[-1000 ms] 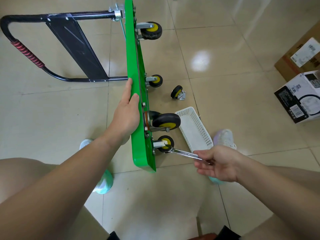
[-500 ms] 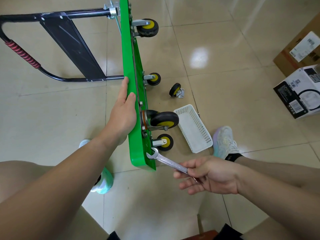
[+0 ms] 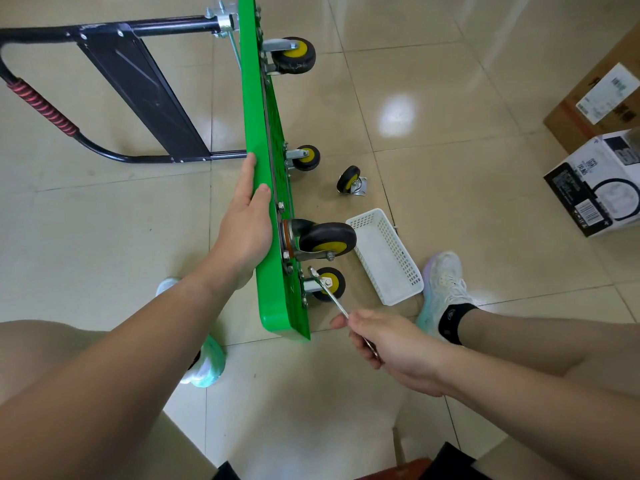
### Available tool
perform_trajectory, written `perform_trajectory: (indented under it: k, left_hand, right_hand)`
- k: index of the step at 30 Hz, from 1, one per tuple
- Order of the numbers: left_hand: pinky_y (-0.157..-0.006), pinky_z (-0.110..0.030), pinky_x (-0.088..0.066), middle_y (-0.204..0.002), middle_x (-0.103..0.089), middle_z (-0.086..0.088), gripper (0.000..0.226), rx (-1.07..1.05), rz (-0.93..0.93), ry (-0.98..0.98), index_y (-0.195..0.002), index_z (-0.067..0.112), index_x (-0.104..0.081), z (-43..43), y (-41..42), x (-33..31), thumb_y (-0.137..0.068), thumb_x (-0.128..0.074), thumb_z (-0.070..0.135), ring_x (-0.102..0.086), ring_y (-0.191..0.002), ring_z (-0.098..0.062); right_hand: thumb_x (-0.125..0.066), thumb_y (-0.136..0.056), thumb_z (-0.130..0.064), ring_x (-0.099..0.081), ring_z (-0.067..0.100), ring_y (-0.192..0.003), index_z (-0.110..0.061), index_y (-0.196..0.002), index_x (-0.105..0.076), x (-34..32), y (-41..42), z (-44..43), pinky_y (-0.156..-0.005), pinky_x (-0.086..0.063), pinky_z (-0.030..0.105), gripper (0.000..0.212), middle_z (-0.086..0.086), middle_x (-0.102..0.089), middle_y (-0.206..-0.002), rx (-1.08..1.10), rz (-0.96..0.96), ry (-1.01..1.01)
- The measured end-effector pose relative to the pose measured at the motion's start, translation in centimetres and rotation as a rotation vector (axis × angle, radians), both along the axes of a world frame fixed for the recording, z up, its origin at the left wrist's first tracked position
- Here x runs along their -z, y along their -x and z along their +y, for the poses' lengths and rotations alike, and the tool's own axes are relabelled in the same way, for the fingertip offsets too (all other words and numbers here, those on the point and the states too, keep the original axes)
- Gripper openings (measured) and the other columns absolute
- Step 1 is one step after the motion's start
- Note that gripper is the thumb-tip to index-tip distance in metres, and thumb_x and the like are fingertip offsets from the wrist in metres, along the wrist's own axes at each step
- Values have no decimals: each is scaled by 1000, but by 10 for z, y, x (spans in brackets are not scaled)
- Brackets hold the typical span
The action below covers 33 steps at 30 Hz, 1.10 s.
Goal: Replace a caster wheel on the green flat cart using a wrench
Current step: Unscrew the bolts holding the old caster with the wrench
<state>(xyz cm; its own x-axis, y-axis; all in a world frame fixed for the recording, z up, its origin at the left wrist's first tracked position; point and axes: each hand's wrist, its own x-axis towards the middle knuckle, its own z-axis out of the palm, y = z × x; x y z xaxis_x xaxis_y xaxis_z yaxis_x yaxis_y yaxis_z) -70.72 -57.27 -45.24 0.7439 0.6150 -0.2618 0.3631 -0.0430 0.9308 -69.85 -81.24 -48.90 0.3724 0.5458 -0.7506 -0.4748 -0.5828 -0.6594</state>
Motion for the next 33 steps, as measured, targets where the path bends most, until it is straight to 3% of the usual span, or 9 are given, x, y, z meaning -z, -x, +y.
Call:
perform_trajectory:
  k: [5,10,12,20,23,25,28,30,33]
  left_hand:
    - [-83,-12,-40,-143,-38,27,55,-8,1,-1,-162,49,-18,0,1,-1,-113,-27,27,-48,-104,21]
    - [-108,-34,-48,-148,-40,24,55,-9,-6,17,-161,52,-18,1,2,0,-112,-28,29,-55,-120,4]
    - [-108,-33,-47,-151,-40,23,56,-3,-8,14,-162,51,-17,1,2,-1,-112,-28,28,-54,-118,8]
    - [-109,-44,-50,-156,-42,18,57,-4,-14,16,-161,52,-18,1,2,-1,-110,-29,31,-60,-123,-6]
    - [-107,-43,-52,-157,-43,16,56,-1,-11,22,-161,52,-17,1,2,-3,-110,-28,30,-62,-118,-4]
    - [-104,-31,-49,-157,-40,19,56,7,-5,7,-162,50,-17,-1,2,-4,-112,-28,28,-57,-113,9]
    - [-101,-23,-45,-151,-39,23,56,4,-4,-5,-162,48,-18,-1,2,-6,-112,-28,26,-51,-109,19]
    - [-109,-34,-48,-149,-41,23,56,-1,1,-5,-162,49,-18,-1,3,-6,-112,-28,28,-56,-114,9]
    - [-108,-45,-51,-153,-43,20,56,-6,0,4,-161,52,-17,-1,3,-5,-110,-28,31,-62,-117,-6]
  right_hand:
    - [-39,-109,-26,-35,10,-60,-14,-114,-65,-1,7,17,-58,-32,21,29,-5,-42,-70,14,1,-10]
    - [-39,-109,-26,-36,9,-57,-15,-109,-63,0,16,29,-55,-33,21,27,-5,-44,-68,19,54,-51]
    - [-39,-109,-24,-39,9,-55,-14,-107,-62,-2,18,32,-53,-35,21,25,-5,-46,-67,26,85,-77]
    - [-36,-110,-23,-41,9,-58,-10,-112,-60,1,22,34,-53,-38,19,27,-3,-45,-70,-52,4,-51]
    - [-38,-109,-24,-42,10,-60,-13,-108,-61,4,23,34,-55,-40,21,26,-3,-47,-72,-60,3,-59]
    - [-39,-109,-25,-45,11,-62,-12,-107,-61,4,23,35,-56,-42,22,25,-2,-50,-74,-75,9,-62]
    - [-41,-109,-26,-53,11,-65,-14,-107,-60,6,22,38,-62,-48,24,22,0,-56,-82,-105,21,-36]
    - [-43,-108,-27,-57,12,-70,-17,-106,-60,8,20,41,-72,-52,31,19,0,-59,-90,-121,15,-20]
    - [-45,-107,-27,-61,13,-70,-18,-106,-60,13,21,45,-82,-54,38,17,1,-60,-92,-130,6,-14]
